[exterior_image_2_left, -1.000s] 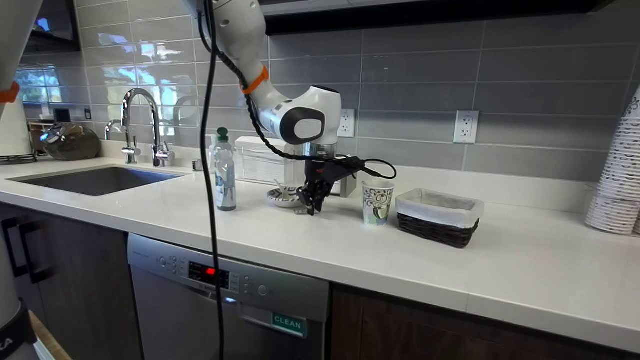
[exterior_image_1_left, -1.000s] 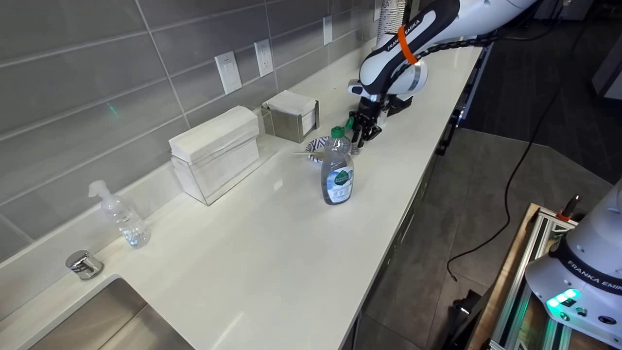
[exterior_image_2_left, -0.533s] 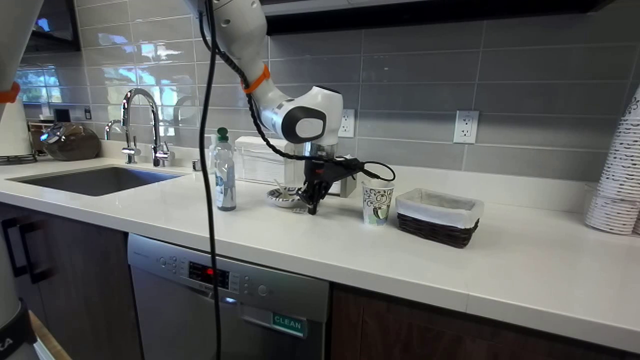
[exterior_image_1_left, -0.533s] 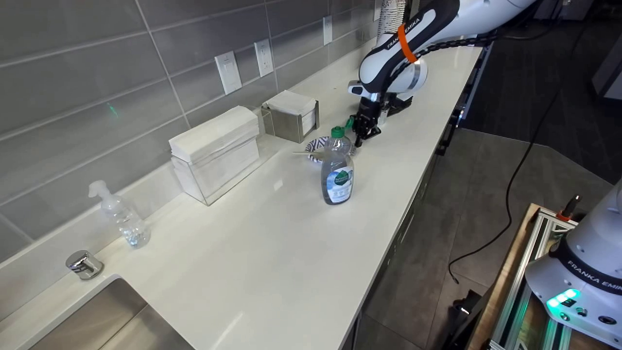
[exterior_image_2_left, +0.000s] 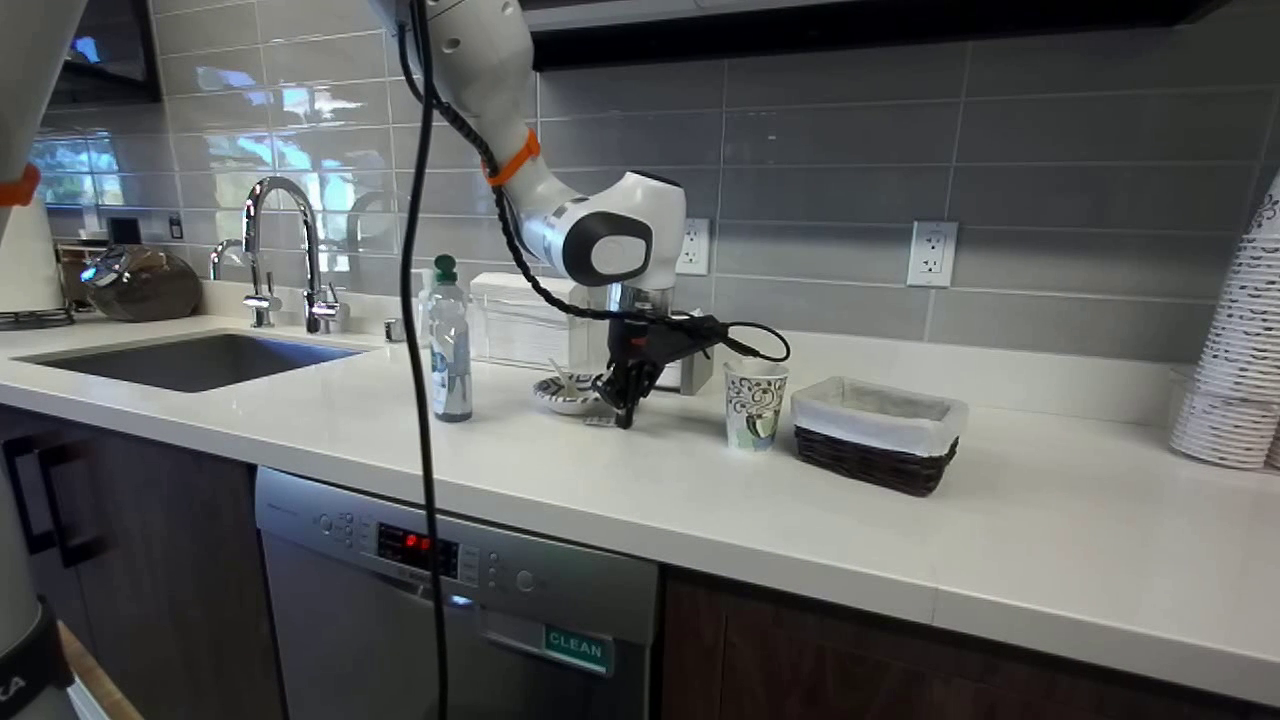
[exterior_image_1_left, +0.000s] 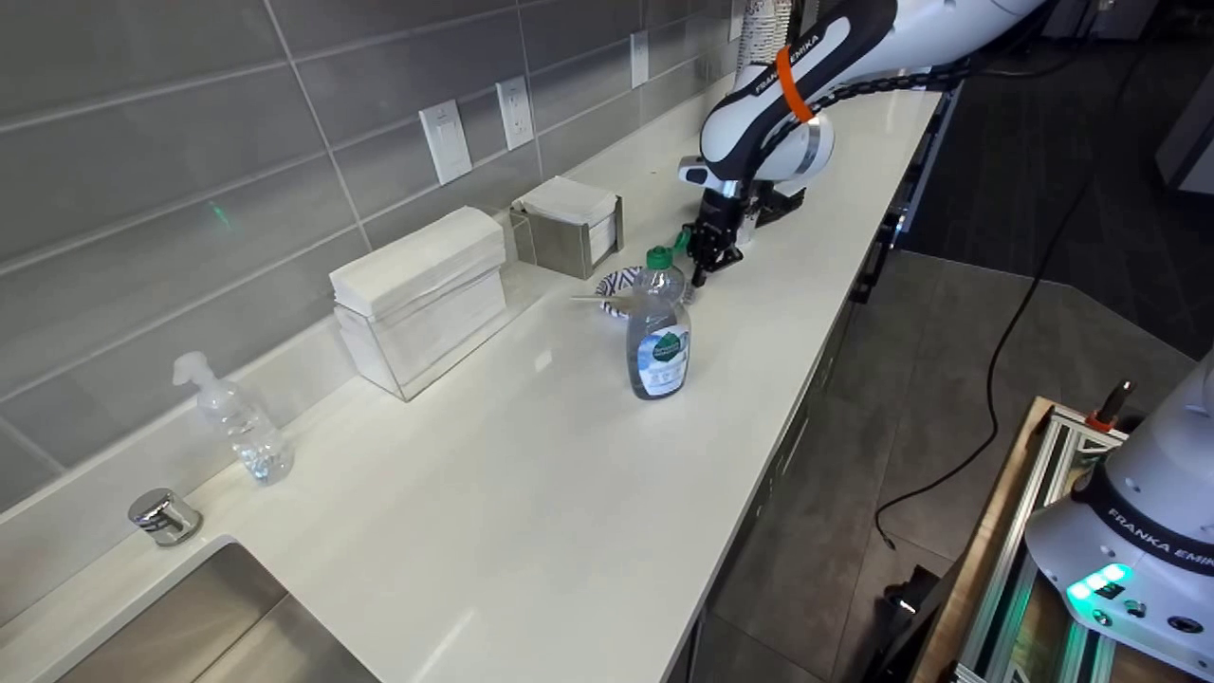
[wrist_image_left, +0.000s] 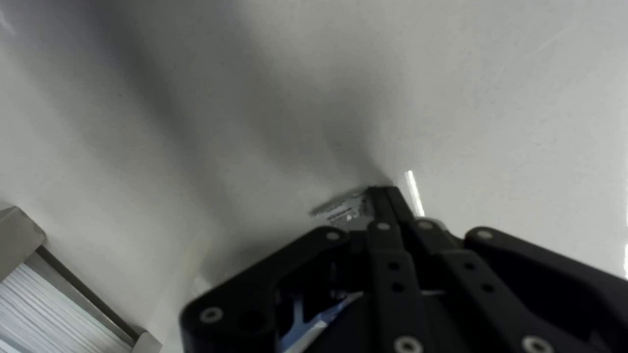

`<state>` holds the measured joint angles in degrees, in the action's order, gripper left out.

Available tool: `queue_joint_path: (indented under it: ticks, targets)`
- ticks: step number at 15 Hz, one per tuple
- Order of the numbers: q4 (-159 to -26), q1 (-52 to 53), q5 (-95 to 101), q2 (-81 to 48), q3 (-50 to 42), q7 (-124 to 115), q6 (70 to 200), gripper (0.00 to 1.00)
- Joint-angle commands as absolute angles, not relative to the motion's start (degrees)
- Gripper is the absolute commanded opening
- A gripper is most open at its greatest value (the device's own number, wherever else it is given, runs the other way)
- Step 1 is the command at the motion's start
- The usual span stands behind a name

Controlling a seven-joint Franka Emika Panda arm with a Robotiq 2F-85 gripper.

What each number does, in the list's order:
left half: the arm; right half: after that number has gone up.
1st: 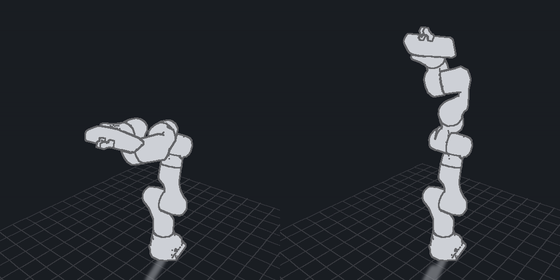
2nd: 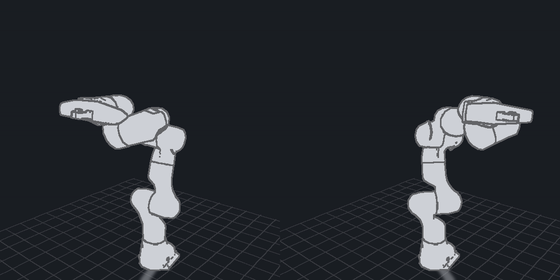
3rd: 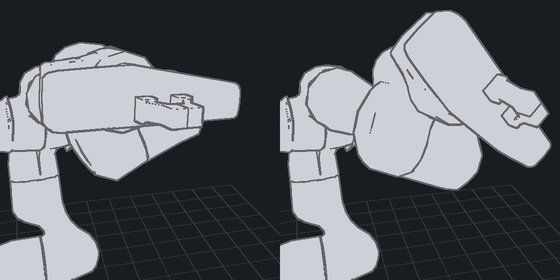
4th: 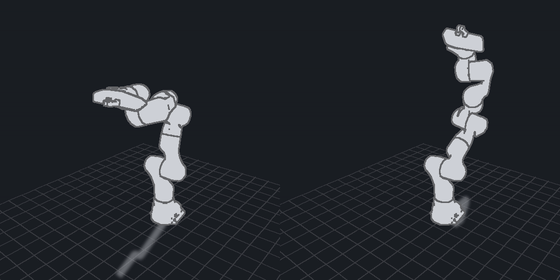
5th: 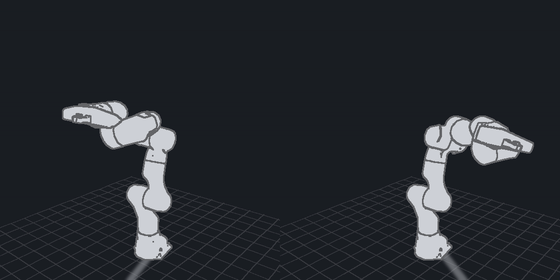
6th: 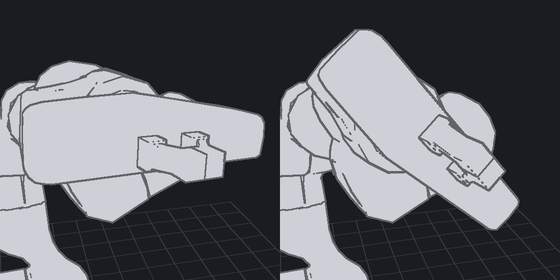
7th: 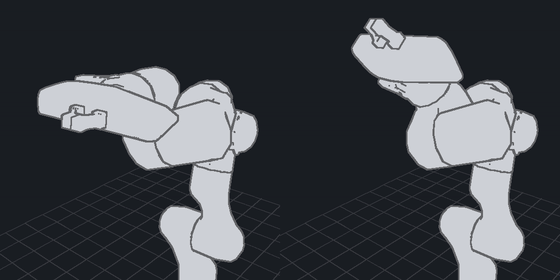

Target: Put the white item on the countertop in the basket

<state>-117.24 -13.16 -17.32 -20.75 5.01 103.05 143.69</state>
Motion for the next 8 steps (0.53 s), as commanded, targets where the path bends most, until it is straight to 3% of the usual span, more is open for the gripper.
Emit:
queue_joint_path:
  ticks: [1, 8]
  targets:
    - [-117.68, -12.69, -16.54, -18.10, 4.52, 102.20, 142.37, 0.00]
    - [-117.04, -13.13, -18.44, -16.63, 4.52, 103.74, 141.29, 0.00]
